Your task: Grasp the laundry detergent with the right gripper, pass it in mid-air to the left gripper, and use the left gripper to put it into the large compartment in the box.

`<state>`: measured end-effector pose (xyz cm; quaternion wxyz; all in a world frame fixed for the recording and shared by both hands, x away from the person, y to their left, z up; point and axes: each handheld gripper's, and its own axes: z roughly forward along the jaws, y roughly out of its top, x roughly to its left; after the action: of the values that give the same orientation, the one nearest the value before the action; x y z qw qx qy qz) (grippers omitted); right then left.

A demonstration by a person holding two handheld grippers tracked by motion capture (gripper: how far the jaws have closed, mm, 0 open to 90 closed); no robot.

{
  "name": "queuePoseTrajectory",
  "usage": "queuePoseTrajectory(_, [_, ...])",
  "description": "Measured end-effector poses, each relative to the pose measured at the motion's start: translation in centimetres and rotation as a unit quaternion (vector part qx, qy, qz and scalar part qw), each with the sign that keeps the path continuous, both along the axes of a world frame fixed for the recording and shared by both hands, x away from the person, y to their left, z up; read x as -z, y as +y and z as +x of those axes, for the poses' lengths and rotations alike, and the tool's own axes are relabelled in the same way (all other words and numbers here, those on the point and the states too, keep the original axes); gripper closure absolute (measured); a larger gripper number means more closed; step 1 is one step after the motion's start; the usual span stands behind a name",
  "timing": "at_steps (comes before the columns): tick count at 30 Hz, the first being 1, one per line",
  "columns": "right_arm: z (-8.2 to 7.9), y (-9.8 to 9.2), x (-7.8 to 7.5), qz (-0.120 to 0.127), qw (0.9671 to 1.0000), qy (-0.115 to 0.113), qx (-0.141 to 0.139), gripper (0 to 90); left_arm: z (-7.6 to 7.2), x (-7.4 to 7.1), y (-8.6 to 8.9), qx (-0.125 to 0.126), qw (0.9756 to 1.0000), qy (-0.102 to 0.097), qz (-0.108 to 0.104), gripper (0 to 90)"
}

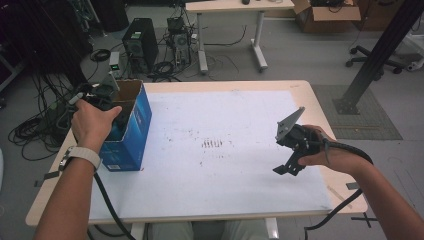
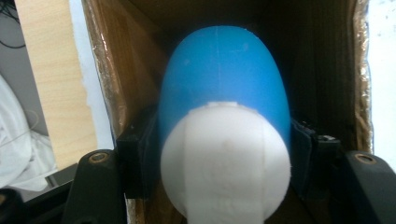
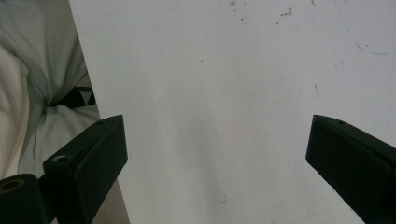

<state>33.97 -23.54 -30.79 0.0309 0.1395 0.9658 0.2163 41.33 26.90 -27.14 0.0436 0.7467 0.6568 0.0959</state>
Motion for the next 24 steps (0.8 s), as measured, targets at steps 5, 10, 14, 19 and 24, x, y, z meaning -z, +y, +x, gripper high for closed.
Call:
queuePoseTrajectory(5, [0.0, 0.0, -0.1, 0.0, 1.0, 0.0, 0.001, 5.2, 0.0, -0.2, 0.0, 0.002, 1.0, 0.001, -0.001, 32.0])
queuePoseTrajectory(10, [-0.1, 0.1, -0.1, -0.001, 1.0, 0.0, 0.0, 5.2, -0.1, -0.4, -0.1, 0.006, 1.0, 0.006, -0.001, 30.5])
queuePoseTrajectory(14, [-0.1, 0.1, -0.2, 0.0, 1.0, -0.001, -0.001, 5.2, -0.2, -0.9, -0.1, 0.004, 1.0, 0.002, -0.003, 29.3])
queuePoseTrajectory(19, [-0.2, 0.1, -0.2, 0.001, 1.0, -0.001, 0.0, 5.2, -0.2, -1.3, -0.1, 0.004, 0.9999, 0.002, -0.011, 26.9])
queuePoseTrajectory(24, [-0.2, 0.0, -0.2, 0.0, 1.0, -0.002, -0.001, 5.2, -0.3, -1.9, -0.2, 0.003, 0.9999, 0.0, -0.015, 23.7])
